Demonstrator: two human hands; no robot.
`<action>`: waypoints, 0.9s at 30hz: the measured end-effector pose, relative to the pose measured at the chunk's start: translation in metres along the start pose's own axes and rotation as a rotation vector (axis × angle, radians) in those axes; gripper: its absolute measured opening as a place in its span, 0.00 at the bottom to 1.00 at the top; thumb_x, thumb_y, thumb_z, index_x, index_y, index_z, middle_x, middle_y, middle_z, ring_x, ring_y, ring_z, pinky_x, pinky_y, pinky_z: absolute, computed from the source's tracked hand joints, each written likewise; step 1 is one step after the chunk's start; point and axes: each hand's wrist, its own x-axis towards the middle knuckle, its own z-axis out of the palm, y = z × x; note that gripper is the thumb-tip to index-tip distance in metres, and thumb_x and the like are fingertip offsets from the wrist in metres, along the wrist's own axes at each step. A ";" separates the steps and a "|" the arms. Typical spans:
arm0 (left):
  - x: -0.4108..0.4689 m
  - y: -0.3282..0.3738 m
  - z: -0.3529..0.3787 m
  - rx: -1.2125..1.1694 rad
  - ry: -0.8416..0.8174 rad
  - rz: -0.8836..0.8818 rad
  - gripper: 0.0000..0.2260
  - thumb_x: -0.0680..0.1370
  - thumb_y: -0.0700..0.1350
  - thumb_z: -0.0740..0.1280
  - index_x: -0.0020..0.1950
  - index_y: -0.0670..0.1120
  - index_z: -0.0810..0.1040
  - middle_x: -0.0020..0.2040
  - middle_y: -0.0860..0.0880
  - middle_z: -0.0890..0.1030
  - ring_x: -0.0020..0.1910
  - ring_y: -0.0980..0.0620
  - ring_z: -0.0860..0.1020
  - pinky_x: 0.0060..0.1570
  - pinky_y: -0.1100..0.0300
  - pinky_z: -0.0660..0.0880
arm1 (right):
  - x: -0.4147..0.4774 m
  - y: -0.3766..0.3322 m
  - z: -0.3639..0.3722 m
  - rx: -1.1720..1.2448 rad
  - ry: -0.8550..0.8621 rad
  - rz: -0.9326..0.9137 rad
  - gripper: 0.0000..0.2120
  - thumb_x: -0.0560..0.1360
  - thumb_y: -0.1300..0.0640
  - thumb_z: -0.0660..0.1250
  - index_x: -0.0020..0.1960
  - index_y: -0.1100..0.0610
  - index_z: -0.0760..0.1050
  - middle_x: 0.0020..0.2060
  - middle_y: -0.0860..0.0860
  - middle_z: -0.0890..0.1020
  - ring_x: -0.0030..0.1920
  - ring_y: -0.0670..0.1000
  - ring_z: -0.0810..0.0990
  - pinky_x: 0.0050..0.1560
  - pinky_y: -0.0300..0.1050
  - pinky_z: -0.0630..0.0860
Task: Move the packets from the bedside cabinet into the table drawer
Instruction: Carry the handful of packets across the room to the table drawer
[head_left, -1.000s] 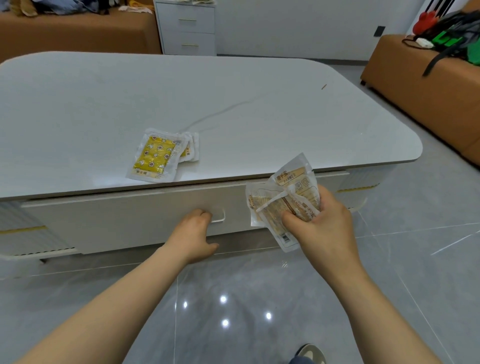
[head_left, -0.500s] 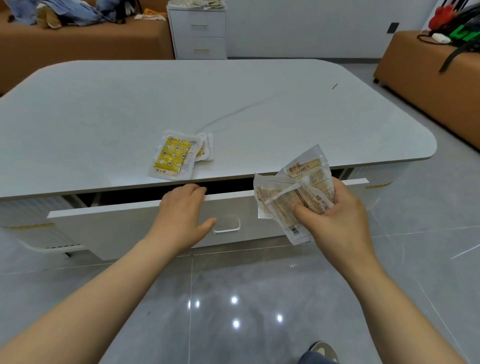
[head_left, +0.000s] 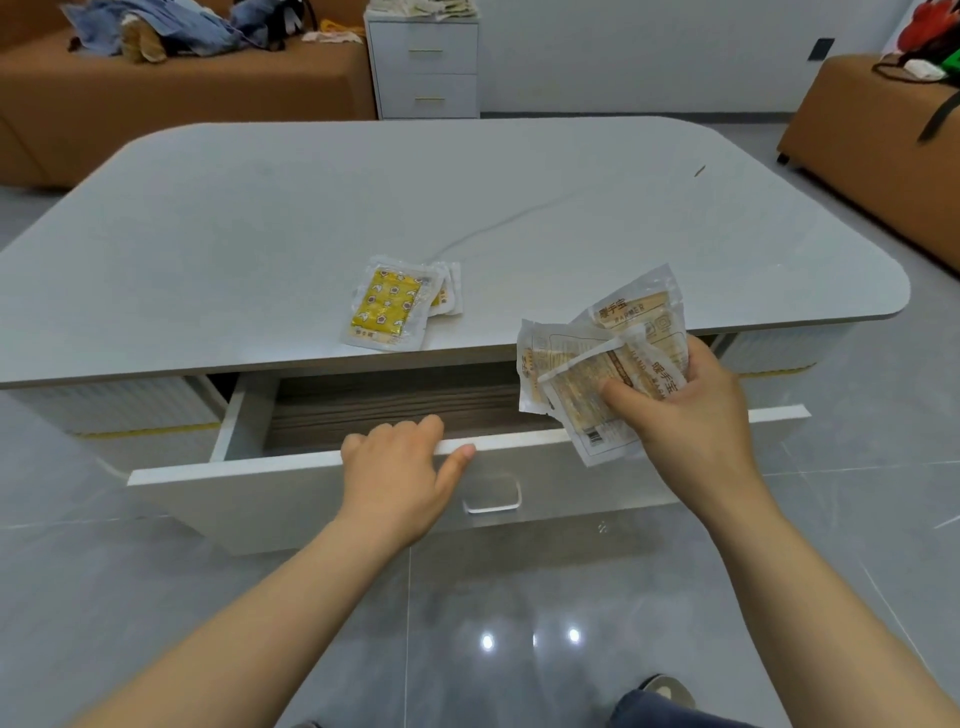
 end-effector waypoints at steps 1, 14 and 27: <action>-0.004 0.000 -0.001 -0.011 -0.020 -0.001 0.18 0.78 0.64 0.51 0.41 0.52 0.65 0.38 0.53 0.71 0.45 0.47 0.74 0.44 0.53 0.64 | 0.000 0.001 0.002 -0.006 -0.006 0.003 0.15 0.68 0.62 0.73 0.48 0.45 0.77 0.44 0.43 0.84 0.46 0.42 0.83 0.48 0.48 0.82; -0.039 0.004 -0.015 -0.263 -0.320 -0.066 0.21 0.73 0.66 0.62 0.39 0.49 0.69 0.39 0.52 0.75 0.43 0.49 0.74 0.38 0.57 0.67 | 0.021 0.037 0.022 -0.166 -0.227 0.228 0.13 0.69 0.64 0.72 0.45 0.48 0.74 0.46 0.48 0.82 0.48 0.51 0.82 0.51 0.52 0.80; -0.037 -0.002 -0.018 -0.375 -0.393 -0.038 0.21 0.70 0.66 0.66 0.36 0.48 0.70 0.35 0.52 0.75 0.37 0.52 0.73 0.33 0.58 0.66 | 0.028 0.075 0.030 -0.394 -0.416 0.429 0.16 0.68 0.63 0.74 0.54 0.56 0.75 0.49 0.51 0.82 0.49 0.53 0.81 0.50 0.49 0.78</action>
